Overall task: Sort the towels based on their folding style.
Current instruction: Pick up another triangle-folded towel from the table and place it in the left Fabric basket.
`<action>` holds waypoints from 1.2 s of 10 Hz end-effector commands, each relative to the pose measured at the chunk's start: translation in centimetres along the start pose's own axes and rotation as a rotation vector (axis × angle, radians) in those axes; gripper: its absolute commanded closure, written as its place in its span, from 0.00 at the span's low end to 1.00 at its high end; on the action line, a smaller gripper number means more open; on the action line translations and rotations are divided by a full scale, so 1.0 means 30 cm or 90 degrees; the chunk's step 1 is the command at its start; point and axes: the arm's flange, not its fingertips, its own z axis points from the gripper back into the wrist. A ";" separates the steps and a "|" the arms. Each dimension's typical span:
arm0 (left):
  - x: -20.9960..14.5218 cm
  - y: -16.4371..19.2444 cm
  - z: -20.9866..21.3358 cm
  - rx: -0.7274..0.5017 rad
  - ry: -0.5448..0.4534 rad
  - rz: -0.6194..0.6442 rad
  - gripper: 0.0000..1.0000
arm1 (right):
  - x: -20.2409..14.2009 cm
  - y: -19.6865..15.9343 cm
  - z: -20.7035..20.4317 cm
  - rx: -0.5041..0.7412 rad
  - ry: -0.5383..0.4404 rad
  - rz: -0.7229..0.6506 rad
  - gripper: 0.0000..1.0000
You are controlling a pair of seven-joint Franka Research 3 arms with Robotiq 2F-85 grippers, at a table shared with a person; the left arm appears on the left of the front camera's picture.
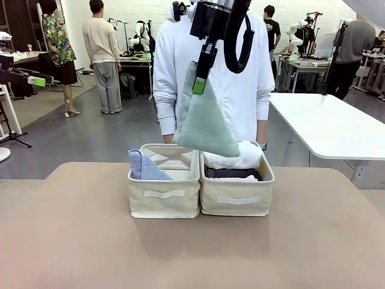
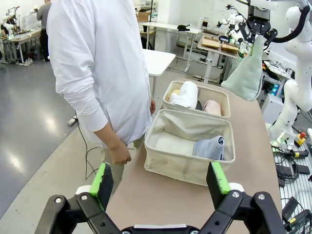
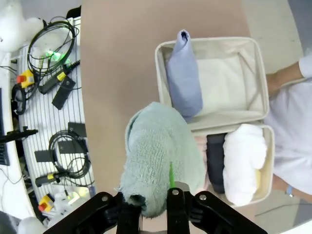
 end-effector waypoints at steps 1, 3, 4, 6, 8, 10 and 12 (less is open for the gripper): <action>0.004 0.000 -0.001 0.005 -0.011 0.000 0.00 | 0.003 0.001 -0.004 0.001 0.001 0.001 0.82; 0.004 0.000 -0.001 0.005 -0.011 0.000 0.00 | 0.062 -0.004 -0.026 -0.045 -0.037 -0.101 0.82; 0.004 0.000 -0.001 0.005 -0.011 0.000 0.00 | 0.111 -0.012 -0.046 -0.061 -0.036 -0.122 0.82; 0.004 0.000 -0.001 0.005 -0.011 0.000 0.00 | 0.190 -0.026 -0.085 -0.080 -0.034 -0.101 0.82; 0.004 0.000 -0.001 0.005 -0.011 0.000 0.00 | 0.256 -0.043 -0.120 -0.099 -0.030 -0.089 0.82; 0.004 0.000 -0.001 0.005 -0.011 0.000 0.00 | 0.328 -0.069 -0.152 -0.102 -0.034 -0.056 0.82; 0.004 0.000 -0.001 0.005 -0.011 0.000 0.00 | 0.371 -0.097 -0.174 -0.106 -0.029 -0.051 0.82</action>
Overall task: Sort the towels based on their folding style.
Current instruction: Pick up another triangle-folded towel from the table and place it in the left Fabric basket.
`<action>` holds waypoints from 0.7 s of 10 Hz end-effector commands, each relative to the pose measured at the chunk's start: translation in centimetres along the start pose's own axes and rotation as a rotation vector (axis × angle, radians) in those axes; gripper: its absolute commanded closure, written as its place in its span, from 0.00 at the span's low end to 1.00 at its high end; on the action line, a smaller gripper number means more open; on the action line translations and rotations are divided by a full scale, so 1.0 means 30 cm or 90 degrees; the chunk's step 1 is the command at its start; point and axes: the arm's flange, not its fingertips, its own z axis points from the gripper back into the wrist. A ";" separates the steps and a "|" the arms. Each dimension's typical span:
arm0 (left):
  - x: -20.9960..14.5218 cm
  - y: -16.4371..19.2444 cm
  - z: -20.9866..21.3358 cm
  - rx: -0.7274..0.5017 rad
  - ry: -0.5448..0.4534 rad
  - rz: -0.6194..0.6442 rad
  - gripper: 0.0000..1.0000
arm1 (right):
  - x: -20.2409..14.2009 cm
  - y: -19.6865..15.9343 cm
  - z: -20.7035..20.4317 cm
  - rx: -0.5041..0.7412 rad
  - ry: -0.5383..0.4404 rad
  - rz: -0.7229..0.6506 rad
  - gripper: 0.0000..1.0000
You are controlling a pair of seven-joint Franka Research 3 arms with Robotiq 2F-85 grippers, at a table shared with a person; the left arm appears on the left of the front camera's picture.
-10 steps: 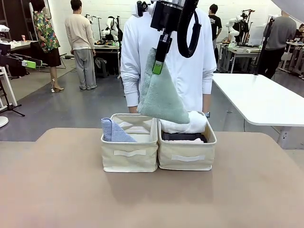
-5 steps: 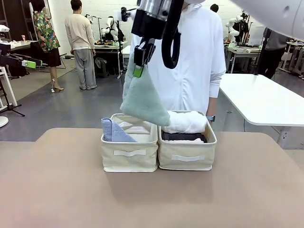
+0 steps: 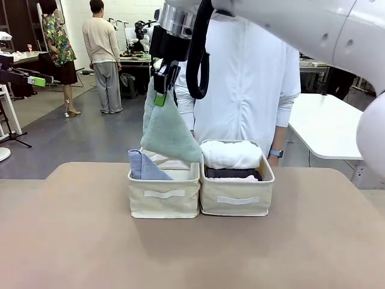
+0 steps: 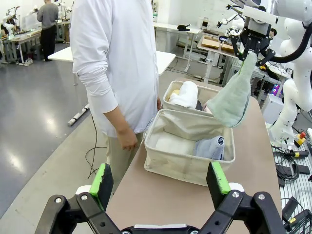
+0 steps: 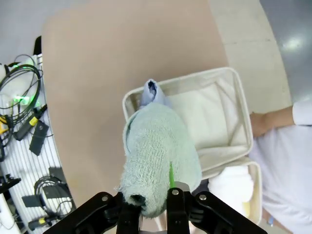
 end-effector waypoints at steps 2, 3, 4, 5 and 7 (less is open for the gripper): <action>0.004 0.000 -0.001 0.005 -0.011 0.000 0.00 | 0.000 0.000 0.000 0.000 0.000 0.000 0.82; 0.004 0.000 -0.001 0.005 -0.011 0.000 0.00 | 0.000 0.000 0.000 0.000 0.000 0.000 0.82; 0.004 0.000 -0.001 0.005 -0.011 0.000 0.00 | 0.000 0.000 0.000 0.000 0.000 0.000 0.82; 0.004 0.000 -0.001 0.005 -0.011 0.000 0.00 | 0.000 0.000 0.000 0.000 0.000 0.000 0.82; 0.004 0.000 -0.001 0.005 -0.011 0.000 0.00 | 0.028 -0.043 -0.049 0.004 0.010 0.011 0.82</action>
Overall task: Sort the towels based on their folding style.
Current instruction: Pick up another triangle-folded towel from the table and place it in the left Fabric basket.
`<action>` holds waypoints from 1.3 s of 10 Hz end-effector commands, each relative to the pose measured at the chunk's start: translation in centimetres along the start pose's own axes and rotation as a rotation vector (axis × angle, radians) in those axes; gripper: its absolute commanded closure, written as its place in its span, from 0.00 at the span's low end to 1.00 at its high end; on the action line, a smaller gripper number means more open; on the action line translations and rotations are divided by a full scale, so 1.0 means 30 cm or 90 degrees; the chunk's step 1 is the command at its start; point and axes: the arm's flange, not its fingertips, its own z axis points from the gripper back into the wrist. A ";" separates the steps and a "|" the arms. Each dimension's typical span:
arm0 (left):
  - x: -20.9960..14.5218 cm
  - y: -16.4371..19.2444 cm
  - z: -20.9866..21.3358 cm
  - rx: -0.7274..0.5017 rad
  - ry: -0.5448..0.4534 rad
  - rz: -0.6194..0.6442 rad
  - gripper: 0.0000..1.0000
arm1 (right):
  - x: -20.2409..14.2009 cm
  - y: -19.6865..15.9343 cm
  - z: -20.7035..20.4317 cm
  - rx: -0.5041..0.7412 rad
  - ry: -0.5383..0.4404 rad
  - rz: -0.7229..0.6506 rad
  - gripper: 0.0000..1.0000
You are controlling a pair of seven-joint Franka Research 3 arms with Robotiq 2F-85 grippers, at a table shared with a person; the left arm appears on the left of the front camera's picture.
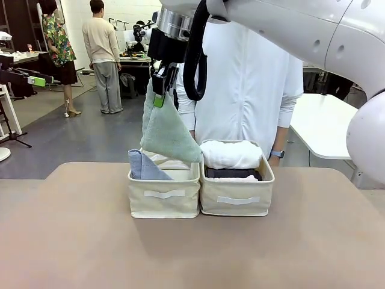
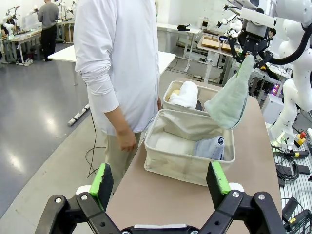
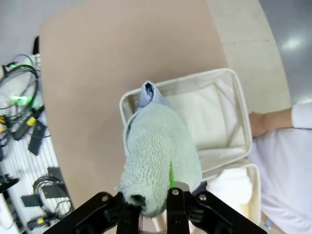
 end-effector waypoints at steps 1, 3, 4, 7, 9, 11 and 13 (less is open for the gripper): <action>0.004 0.000 -0.001 0.005 -0.011 0.000 0.00 | 0.037 -0.054 -0.035 0.007 -0.012 0.009 0.82; 0.004 0.000 -0.001 0.005 -0.011 0.000 0.00 | 0.028 -0.085 -0.002 -0.028 -0.086 -0.045 0.82; 0.004 0.000 -0.001 0.005 -0.011 0.000 0.00 | 0.021 -0.107 0.013 -0.039 -0.103 -0.067 0.82; 0.004 0.000 -0.001 0.005 -0.011 0.000 0.00 | 0.043 -0.164 0.009 -0.035 -0.100 -0.091 0.82; 0.004 0.000 -0.001 0.005 -0.011 0.000 0.00 | 0.061 -0.207 -0.030 -0.018 -0.088 -0.100 0.82; 0.004 0.000 -0.001 0.005 -0.011 0.000 0.00 | 0.064 -0.237 -0.079 -0.017 -0.090 -0.101 0.82; 0.004 0.000 -0.001 0.005 -0.011 0.000 0.00 | 0.058 -0.259 -0.134 -0.034 -0.101 -0.078 0.82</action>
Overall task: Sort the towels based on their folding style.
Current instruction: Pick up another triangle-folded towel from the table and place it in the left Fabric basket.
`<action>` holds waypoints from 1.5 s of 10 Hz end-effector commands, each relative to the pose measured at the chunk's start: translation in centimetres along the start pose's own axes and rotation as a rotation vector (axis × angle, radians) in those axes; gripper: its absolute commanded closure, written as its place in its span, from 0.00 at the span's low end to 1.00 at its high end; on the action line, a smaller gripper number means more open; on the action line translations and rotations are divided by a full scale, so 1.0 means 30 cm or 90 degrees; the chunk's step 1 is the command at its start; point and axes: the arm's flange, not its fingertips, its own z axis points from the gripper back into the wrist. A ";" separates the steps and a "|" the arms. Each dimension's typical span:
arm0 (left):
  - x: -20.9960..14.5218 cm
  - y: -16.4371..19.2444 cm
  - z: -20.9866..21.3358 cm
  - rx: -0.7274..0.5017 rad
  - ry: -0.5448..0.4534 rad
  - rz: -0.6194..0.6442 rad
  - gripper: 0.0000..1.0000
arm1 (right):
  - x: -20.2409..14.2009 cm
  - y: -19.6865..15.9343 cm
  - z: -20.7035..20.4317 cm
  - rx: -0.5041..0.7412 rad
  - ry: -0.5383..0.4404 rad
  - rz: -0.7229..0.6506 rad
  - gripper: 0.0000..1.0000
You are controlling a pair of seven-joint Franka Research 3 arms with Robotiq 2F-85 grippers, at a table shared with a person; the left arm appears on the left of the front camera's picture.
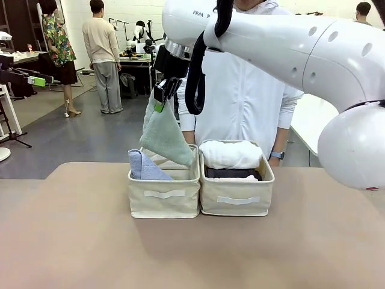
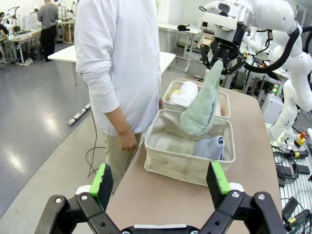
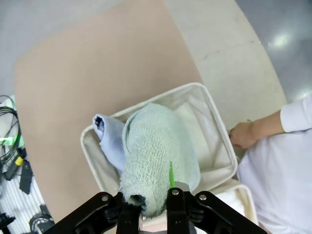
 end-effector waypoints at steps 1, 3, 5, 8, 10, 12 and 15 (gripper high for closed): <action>0.004 0.000 -0.001 0.005 -0.011 0.000 0.00 | 0.063 -0.048 -0.016 0.000 -0.024 0.012 0.82; 0.004 0.000 -0.001 0.005 -0.011 0.000 0.00 | 0.060 -0.070 -0.071 0.017 -0.006 0.007 0.82; 0.004 0.000 -0.001 0.005 -0.011 0.000 0.00 | 0.060 -0.096 -0.136 0.036 0.032 0.002 0.82; 0.004 0.000 -0.001 0.005 -0.011 0.000 0.00 | 0.050 -0.120 -0.205 0.060 0.062 0.001 0.82; 0.004 0.000 -0.001 0.005 -0.011 0.000 0.00 | 0.044 -0.128 -0.239 0.071 0.073 0.000 0.82; 0.004 0.000 -0.001 0.005 -0.011 0.000 0.00 | 0.047 -0.136 -0.280 0.087 0.090 0.001 0.82; 0.004 0.000 -0.001 0.005 -0.011 0.000 0.00 | 0.062 -0.138 -0.347 0.114 0.123 0.012 0.82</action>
